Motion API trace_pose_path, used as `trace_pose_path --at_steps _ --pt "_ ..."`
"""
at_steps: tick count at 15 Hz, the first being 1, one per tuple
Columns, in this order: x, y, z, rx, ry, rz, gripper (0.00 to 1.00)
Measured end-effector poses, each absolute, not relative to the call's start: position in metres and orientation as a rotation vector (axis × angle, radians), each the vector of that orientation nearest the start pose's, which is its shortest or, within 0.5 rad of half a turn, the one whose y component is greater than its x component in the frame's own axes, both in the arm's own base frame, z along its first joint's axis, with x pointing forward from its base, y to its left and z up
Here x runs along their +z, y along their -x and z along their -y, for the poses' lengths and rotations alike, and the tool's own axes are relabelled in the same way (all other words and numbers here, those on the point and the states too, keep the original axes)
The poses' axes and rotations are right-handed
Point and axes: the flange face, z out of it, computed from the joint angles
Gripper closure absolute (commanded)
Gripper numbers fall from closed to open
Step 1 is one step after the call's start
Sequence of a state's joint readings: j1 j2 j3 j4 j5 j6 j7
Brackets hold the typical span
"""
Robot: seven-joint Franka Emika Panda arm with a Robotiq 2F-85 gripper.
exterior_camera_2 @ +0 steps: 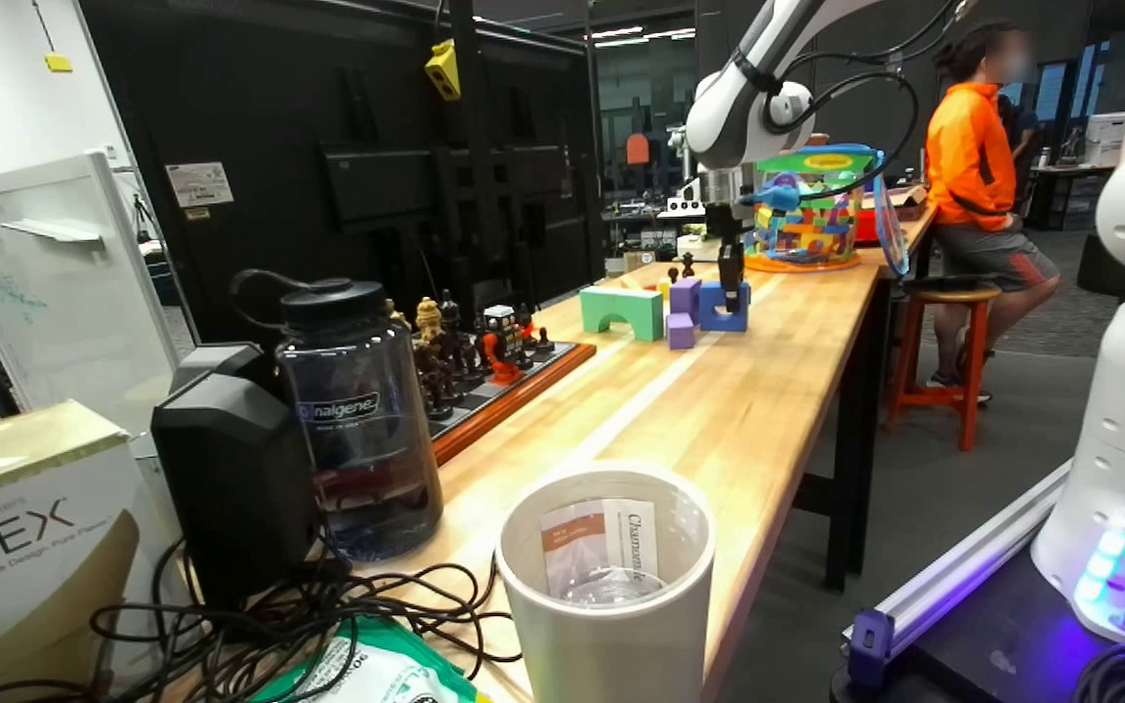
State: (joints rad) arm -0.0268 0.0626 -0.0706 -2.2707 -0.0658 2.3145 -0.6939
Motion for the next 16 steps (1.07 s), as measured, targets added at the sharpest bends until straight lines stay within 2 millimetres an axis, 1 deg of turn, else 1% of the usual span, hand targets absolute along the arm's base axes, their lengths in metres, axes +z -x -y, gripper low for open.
trace_pose_path --at_steps 4,7,10,16 --pt "0.329 -0.518 0.054 0.063 3.023 0.997 0.84" --pt "0.329 -0.509 0.057 0.062 3.026 0.983 0.84" --pt "0.328 -0.493 0.064 0.051 3.034 0.955 0.84" --pt "0.327 -0.456 0.083 0.004 3.059 0.874 0.84"
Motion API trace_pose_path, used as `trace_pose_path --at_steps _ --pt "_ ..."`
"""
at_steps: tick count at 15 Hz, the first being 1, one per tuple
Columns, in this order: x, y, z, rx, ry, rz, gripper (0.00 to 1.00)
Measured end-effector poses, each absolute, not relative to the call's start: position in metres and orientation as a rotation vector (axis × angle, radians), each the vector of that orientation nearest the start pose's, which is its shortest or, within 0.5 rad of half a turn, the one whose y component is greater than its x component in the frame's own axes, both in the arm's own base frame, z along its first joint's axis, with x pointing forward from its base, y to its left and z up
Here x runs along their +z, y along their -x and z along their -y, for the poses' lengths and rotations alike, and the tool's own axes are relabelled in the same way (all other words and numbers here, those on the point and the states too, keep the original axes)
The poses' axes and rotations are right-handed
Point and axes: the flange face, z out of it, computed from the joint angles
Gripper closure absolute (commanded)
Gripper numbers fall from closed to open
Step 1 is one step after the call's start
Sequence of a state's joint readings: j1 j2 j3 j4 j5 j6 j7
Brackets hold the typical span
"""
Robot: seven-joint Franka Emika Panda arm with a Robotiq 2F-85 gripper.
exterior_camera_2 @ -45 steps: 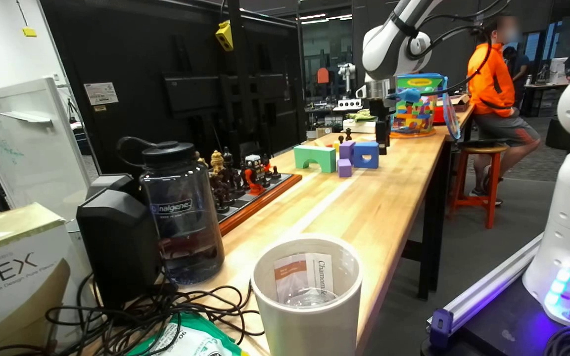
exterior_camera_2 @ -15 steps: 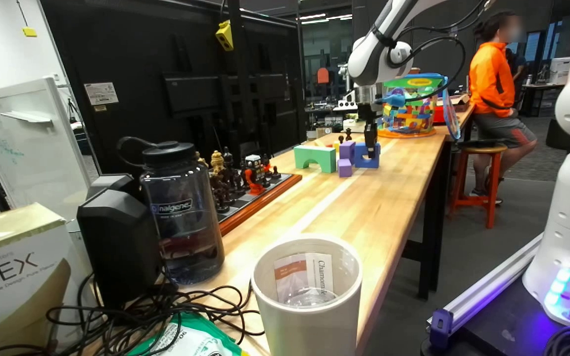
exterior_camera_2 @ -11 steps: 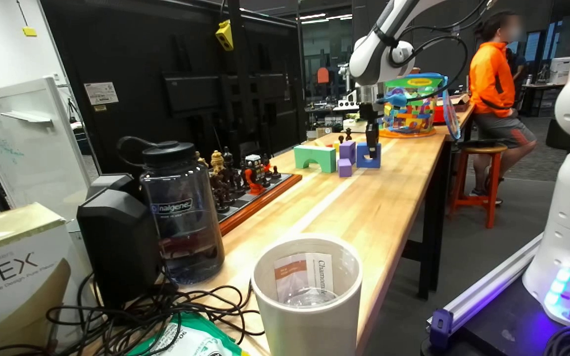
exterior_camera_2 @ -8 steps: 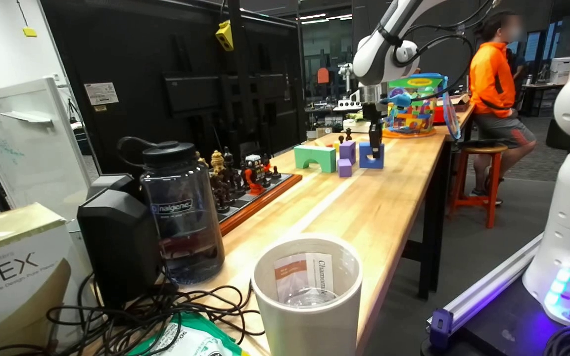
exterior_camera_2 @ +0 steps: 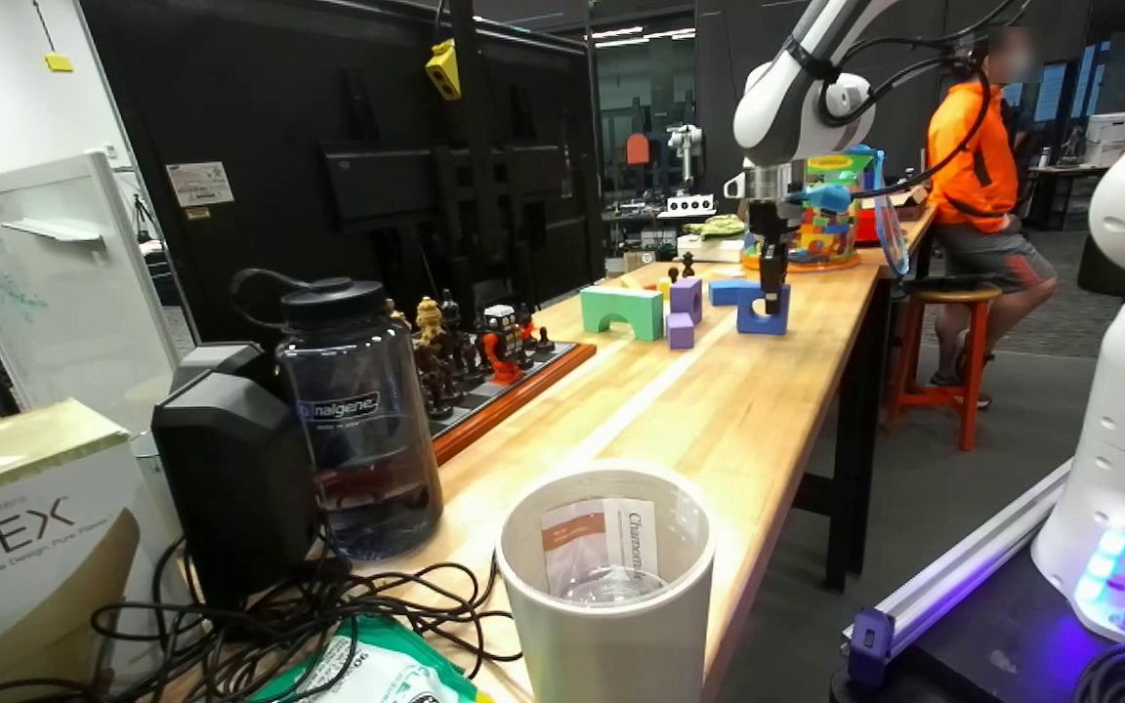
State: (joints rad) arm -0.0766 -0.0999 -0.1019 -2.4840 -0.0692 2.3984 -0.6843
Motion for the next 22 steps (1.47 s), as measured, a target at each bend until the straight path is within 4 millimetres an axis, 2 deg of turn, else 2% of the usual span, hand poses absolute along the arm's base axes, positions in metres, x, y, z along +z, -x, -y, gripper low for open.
trace_pose_path --at_steps 2,3,4,6,11,22 --pt "0.327 -0.447 0.088 -0.015 3.065 0.851 0.84" --pt "0.327 -0.442 0.090 -0.023 3.068 0.840 0.79" --pt "0.327 -0.438 0.093 -0.031 3.071 0.830 0.34" --pt "0.327 -0.431 0.095 -0.044 3.074 0.815 0.30" --pt "0.293 -0.399 0.097 0.066 3.048 0.800 0.01" --pt "0.294 -0.381 0.090 0.087 3.059 0.814 0.00"
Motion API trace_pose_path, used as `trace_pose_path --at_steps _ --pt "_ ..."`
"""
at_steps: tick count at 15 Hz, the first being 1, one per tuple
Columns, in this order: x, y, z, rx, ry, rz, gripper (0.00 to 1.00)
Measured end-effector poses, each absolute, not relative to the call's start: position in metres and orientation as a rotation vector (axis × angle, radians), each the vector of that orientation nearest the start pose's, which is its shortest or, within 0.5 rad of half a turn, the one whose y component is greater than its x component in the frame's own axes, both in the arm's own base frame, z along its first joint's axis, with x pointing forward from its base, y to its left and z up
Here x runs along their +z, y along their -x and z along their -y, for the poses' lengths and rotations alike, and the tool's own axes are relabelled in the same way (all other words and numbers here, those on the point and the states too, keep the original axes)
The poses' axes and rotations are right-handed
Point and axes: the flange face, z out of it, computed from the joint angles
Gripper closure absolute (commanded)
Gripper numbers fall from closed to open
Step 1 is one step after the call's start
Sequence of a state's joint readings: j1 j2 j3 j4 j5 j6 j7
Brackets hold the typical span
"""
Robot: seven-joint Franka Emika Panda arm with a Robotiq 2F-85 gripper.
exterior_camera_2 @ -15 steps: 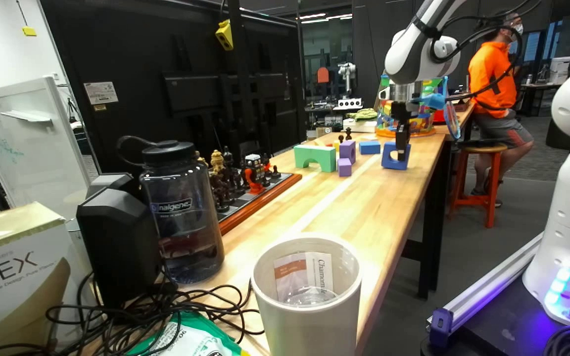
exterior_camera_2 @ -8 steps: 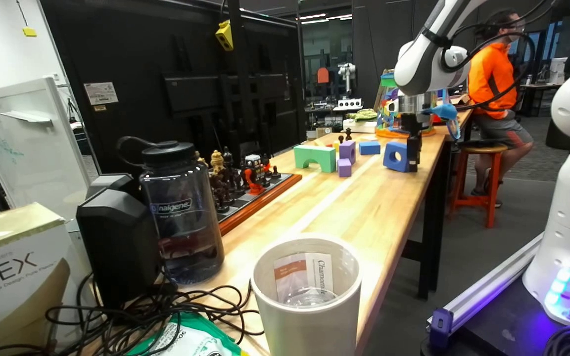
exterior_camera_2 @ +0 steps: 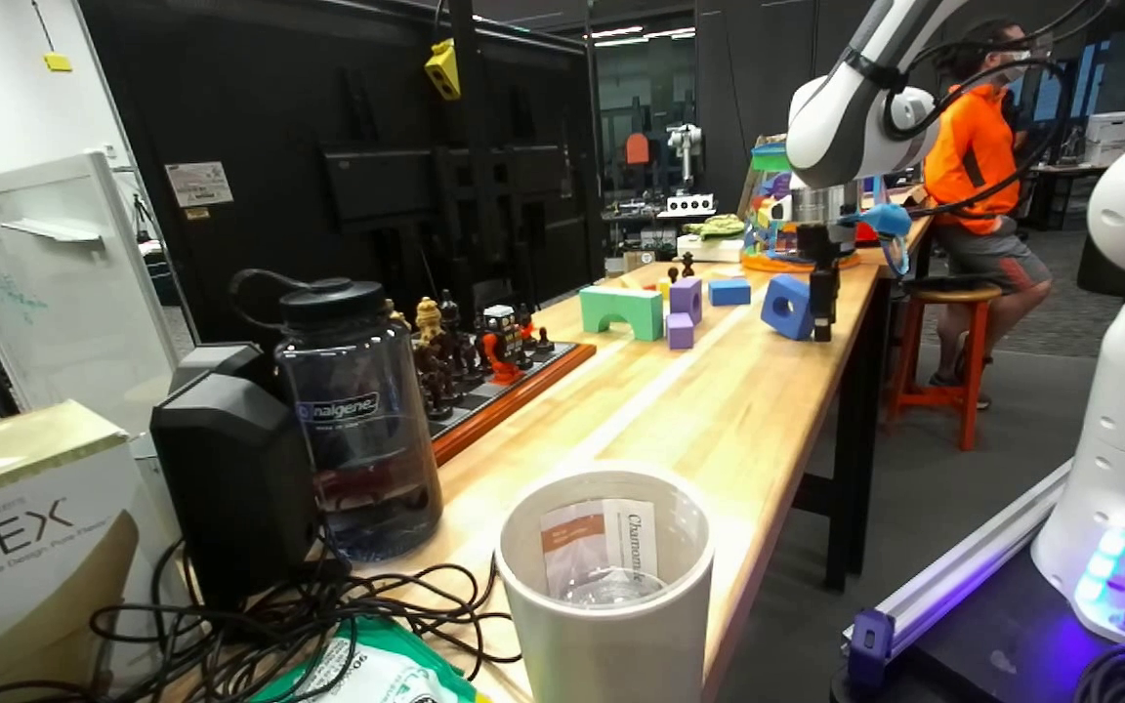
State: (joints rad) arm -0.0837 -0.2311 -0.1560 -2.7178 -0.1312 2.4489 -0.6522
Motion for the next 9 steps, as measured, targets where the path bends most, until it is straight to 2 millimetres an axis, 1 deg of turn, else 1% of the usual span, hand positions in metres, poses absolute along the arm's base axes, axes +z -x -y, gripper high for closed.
trace_pose_path --at_steps 2,4,6,9 --pt "0.299 -0.375 0.083 0.068 3.062 0.818 0.00" --pt "0.309 -0.371 0.073 0.028 3.068 0.838 0.00" --pt "0.323 -0.369 0.063 -0.030 3.075 0.866 0.00" --pt "0.351 -0.371 0.051 -0.124 3.081 0.912 0.00"
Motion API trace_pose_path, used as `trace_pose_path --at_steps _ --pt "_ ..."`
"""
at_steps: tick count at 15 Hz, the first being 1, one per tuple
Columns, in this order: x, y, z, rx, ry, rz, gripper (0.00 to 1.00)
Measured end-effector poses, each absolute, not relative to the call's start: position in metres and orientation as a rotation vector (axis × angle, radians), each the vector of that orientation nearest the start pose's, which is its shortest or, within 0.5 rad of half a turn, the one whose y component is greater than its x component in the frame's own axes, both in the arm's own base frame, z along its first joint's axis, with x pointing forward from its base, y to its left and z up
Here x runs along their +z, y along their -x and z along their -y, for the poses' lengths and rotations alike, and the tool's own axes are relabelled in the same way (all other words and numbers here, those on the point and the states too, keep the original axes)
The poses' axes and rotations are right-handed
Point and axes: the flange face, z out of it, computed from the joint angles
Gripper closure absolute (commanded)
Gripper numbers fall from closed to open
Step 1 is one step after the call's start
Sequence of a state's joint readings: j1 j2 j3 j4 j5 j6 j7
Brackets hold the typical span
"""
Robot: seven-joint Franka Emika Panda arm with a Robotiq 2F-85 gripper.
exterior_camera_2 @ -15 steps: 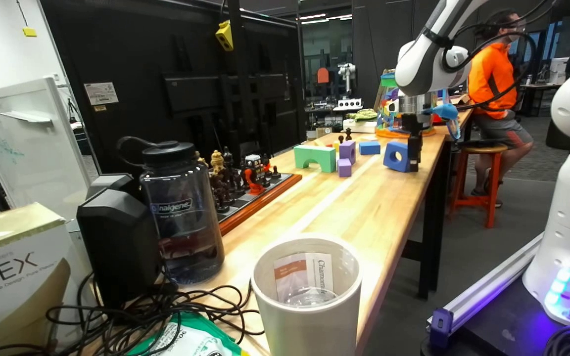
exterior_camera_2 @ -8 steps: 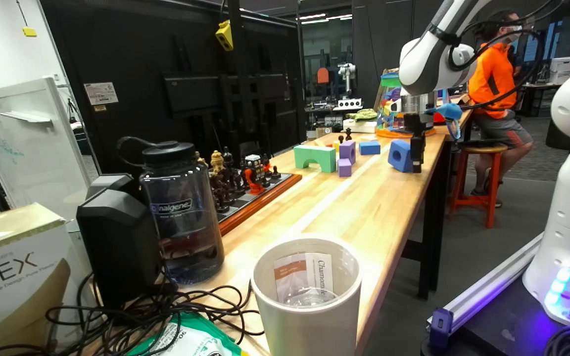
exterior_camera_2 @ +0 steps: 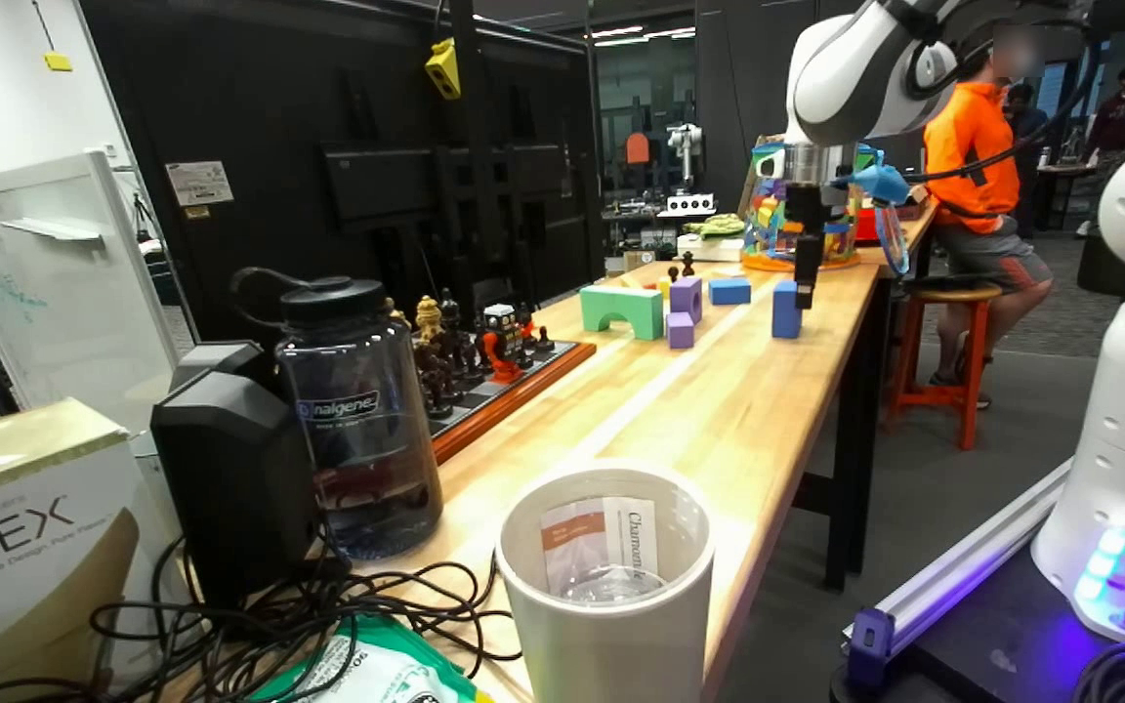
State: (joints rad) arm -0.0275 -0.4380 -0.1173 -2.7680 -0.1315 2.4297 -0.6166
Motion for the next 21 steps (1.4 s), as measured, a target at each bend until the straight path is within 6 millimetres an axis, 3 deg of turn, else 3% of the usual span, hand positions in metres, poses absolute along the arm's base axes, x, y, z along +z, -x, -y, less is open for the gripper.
trace_pose_path --at_steps 5,10,16,21 --pt "0.377 -0.369 0.039 -0.238 3.082 0.943 0.00" --pt "0.380 -0.371 0.036 -0.295 3.069 0.861 0.00" --pt "0.390 -0.384 0.028 -0.514 3.022 0.771 0.00" --pt "0.380 -0.390 0.013 -0.529 2.983 0.579 0.00"
